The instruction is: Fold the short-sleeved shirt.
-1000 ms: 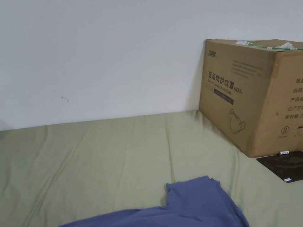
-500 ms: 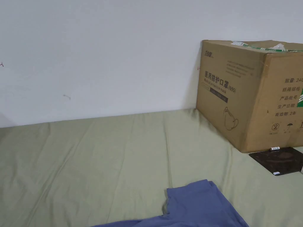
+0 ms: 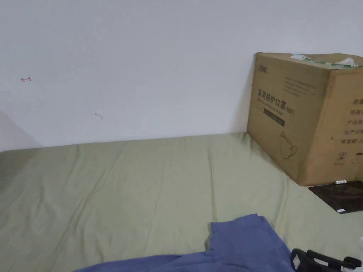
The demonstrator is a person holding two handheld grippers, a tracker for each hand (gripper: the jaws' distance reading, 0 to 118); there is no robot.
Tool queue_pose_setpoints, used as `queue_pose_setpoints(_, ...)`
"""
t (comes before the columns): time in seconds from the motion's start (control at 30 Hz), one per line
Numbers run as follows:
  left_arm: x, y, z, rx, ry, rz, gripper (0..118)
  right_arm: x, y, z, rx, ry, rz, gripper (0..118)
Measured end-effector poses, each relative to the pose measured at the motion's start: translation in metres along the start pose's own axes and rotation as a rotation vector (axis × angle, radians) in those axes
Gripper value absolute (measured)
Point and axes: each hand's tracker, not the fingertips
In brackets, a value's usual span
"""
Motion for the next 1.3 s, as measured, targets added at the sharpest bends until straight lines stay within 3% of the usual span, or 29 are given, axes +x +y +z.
queue_pose_setpoints(0.07,0.020,-0.009,0.016,0.167,0.024,-0.081,92,-0.022,-0.003,0.018,0.199,0.013,0.041,99)
queue_pose_setpoints(0.1,0.030,-0.014,0.021,0.221,0.037,-0.119,81,-0.034,-0.005,0.026,0.273,-0.012,0.057,89)
queue_pose_setpoints(0.13,0.032,-0.016,0.022,0.247,0.054,-0.148,64,-0.043,-0.006,0.030,0.307,-0.022,0.058,72)
queue_pose_setpoints(0.17,0.039,-0.017,0.025,0.252,0.062,-0.172,30,-0.054,-0.005,0.034,0.333,-0.029,0.063,36)
queue_pose_setpoints(0.2,0.044,-0.018,0.026,0.233,0.094,-0.175,2,-0.060,-0.003,0.034,0.311,-0.033,0.059,7)
queue_pose_setpoints(0.23,0.049,-0.020,0.029,0.243,0.120,-0.169,1,-0.063,-0.002,0.036,0.312,-0.026,0.053,3)
queue_pose_setpoints(0.27,0.038,-0.017,0.028,0.255,0.146,-0.177,0,-0.064,0.001,0.034,0.291,0.027,0.041,3)
queue_pose_setpoints(0.3,0.037,-0.018,0.028,0.196,-0.005,-0.073,0,-0.065,0.006,0.031,0.250,0.045,0.045,3)
queue_pose_setpoints(0.33,0.031,-0.015,0.026,0.166,-0.038,-0.033,0,-0.066,0.009,0.030,0.228,0.033,0.047,3)
queue_pose_setpoints(0.43,0.011,0.008,0.001,0.051,0.017,-0.016,0,-0.057,0.016,0.027,0.201,0.041,0.012,3)
queue_pose_setpoints(0.57,-0.037,0.049,-0.086,-0.410,-0.039,0.190,0,-0.041,0.010,0.013,0.125,0.044,-0.033,3)
queue_pose_setpoints(0.63,-0.058,0.046,-0.133,-0.559,0.000,0.212,1,-0.036,0.003,0.002,0.067,0.029,-0.057,3)
queue_pose_setpoints(0.67,-0.068,0.045,-0.152,-0.583,0.045,0.193,9,-0.033,-0.001,-0.003,0.045,0.029,-0.065,3)
queue_pose_setpoints(0.7,-0.076,0.042,-0.172,-0.592,0.110,0.157,34,-0.031,-0.005,-0.008,0.032,0.028,-0.070,3)
queue_pose_setpoints(0.73,-0.083,0.040,-0.189,-0.607,0.161,0.129,79,-0.029,-0.007,-0.012,0.026,0.024,-0.070,3)
queue_pose_setpoints(0.77,-0.093,0.033,-0.211,-0.618,0.201,0.111,116,-0.028,-0.010,-0.017,0.011,0.015,-0.069,3)
queue_pose_setpoints(0.8,-0.091,0.022,-0.220,-0.649,0.206,0.100,117,-0.027,-0.011,-0.023,-0.007,0.007,-0.066,3)
queue_pose_setpoints(0.87,-0.099,0.009,-0.248,-0.650,0.222,0.052,112,-0.021,-0.015,-0.035,-0.035,-0.001,-0.063,3)
queue_pose_setpoints(1.07,-0.111,-0.059,-0.308,-0.758,0.273,-0.058,113,-0.016,-0.021,-0.063,-0.106,-0.031,-0.047,3)
queue_pose_setpoints(1.17,-0.077,-0.070,-0.293,-0.680,0.335,-0.247,115,-0.012,-0.022,-0.075,-0.128,-0.038,-0.033,3)
queue_pose_setpoints(1.23,-0.073,-0.066,-0.286,-0.613,0.303,-0.298,97,-0.008,-0.019,-0.090,-0.164,-0.032,0.011,3)
queue_pose_setpoints(1.3,-0.069,-0.066,-0.278,-0.580,0.292,-0.334,55,-0.005,-0.012,-0.117,-0.215,-0.032,0.060,3)
